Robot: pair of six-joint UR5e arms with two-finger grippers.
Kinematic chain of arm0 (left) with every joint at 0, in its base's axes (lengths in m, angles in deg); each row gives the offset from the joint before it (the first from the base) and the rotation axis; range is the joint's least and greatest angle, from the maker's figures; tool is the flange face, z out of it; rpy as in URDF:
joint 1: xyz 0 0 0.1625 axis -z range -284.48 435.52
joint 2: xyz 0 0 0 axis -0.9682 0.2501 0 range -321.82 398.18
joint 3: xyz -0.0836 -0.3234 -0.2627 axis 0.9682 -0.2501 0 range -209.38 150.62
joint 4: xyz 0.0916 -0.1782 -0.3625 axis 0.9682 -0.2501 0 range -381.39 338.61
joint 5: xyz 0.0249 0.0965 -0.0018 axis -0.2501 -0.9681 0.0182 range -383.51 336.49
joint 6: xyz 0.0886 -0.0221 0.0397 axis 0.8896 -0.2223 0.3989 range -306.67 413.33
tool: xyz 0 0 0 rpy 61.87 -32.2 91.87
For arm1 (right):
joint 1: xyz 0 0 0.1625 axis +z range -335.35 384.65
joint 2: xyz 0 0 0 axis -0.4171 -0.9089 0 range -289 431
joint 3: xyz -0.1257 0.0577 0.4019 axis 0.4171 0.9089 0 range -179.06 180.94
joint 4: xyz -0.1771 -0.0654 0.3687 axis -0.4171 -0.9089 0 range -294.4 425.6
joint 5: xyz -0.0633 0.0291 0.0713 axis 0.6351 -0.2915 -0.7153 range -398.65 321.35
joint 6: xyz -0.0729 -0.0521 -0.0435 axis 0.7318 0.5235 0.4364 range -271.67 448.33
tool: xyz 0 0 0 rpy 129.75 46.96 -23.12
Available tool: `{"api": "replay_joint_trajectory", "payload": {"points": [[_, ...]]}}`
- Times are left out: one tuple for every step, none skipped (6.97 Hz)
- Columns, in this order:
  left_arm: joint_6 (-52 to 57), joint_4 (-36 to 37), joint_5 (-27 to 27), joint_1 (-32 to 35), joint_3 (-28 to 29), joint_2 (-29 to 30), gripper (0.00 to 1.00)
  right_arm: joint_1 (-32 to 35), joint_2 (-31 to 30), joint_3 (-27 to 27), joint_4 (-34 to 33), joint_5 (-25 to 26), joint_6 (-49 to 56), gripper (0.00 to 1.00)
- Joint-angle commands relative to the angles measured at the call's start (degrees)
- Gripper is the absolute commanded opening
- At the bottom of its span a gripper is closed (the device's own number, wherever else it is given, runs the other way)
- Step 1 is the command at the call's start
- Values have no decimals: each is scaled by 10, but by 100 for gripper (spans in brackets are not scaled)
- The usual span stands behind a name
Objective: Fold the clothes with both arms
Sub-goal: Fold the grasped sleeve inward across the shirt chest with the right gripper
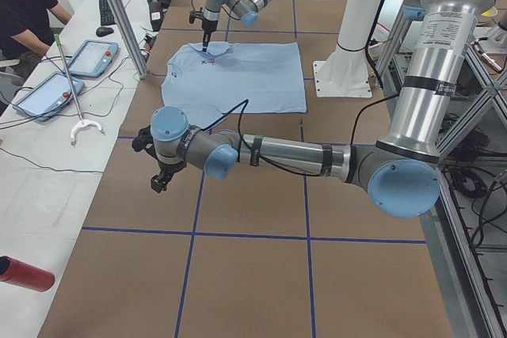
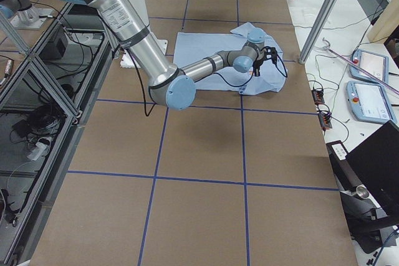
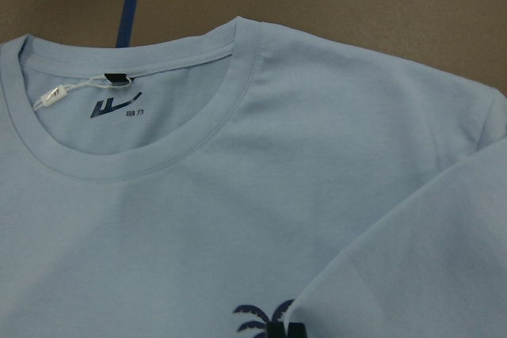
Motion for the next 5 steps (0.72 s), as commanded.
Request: {"api": "replay_joint_trajectory", "payload": {"points": [[-1, -1, 1, 0, 3, 0, 100, -2, 50, 77, 0, 37, -2, 0], [-2, -1, 1, 0, 3, 0, 100, -2, 51, 77, 0, 41, -2, 0], [-2, -1, 1, 0, 3, 3, 100, -2, 53, 76, 3, 41, -2, 0], [-3, -1, 1, 0, 3, 6, 100, -2, 55, 76, 3, 41, -2, 99], [-4, 2, 0, -1, 6, 17, 100, -1, 55, 76, 3, 41, -2, 100]]}}
